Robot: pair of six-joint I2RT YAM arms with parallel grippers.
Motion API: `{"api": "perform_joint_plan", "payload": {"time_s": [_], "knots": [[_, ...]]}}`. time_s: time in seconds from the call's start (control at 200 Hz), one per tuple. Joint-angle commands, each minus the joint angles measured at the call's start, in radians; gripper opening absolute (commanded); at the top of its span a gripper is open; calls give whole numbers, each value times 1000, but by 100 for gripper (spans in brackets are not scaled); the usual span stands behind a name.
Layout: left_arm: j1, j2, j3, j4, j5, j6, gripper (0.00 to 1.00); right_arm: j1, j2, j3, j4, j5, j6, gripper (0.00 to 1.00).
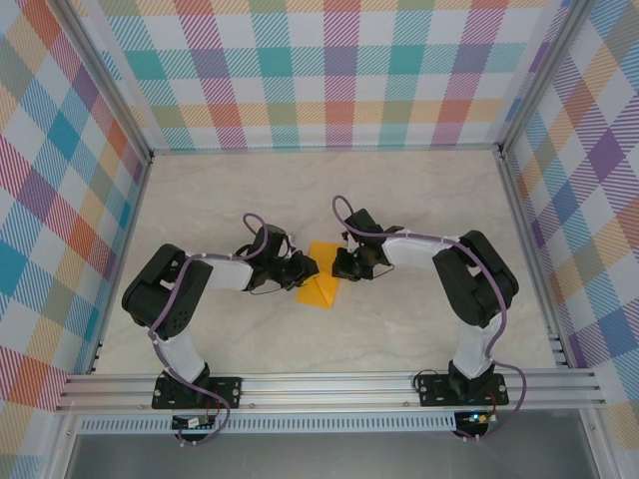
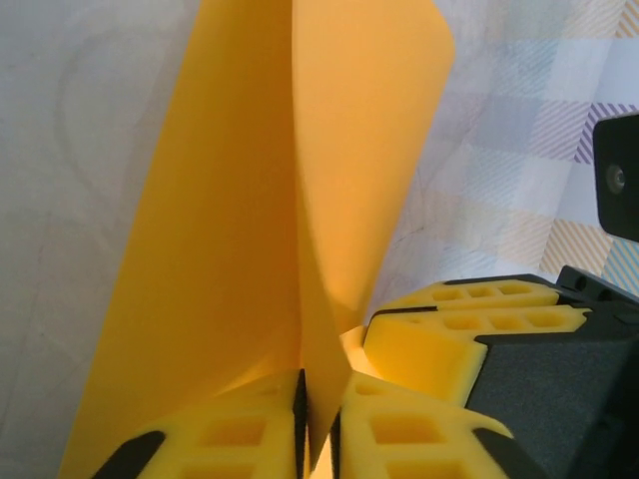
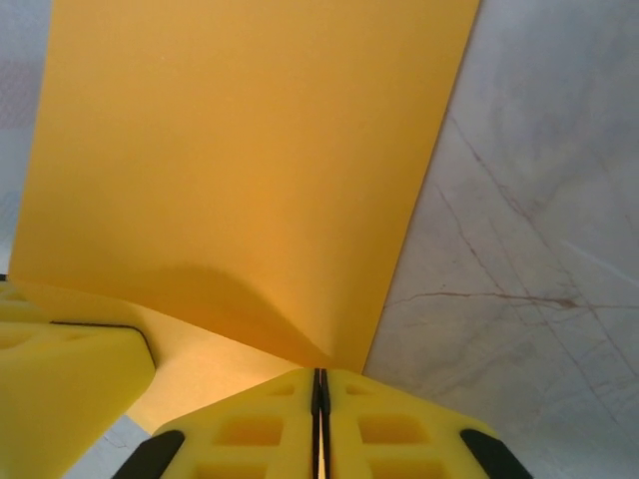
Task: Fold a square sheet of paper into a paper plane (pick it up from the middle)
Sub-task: Turn over the paper at the center of the table.
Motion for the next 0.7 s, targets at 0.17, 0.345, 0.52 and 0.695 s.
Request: {"api": "perform_joint_plan", "payload": {"time_s": [0.17, 0.345, 0.52, 0.695], "knots": [[-20, -59, 42, -101, -31, 73, 5, -28, -145, -31, -27, 70, 17, 41], [-22, -162, 106, -292, -94, 166, 0, -51, -293, -60, -110, 281, 32, 67], [-25, -267, 274, -690, -299, 360, 0, -61, -437, -102, -152, 491, 31, 85], [-31, -314, 467, -990, -566, 526, 0, -70, -512, -119, -173, 597, 34, 95]]}}
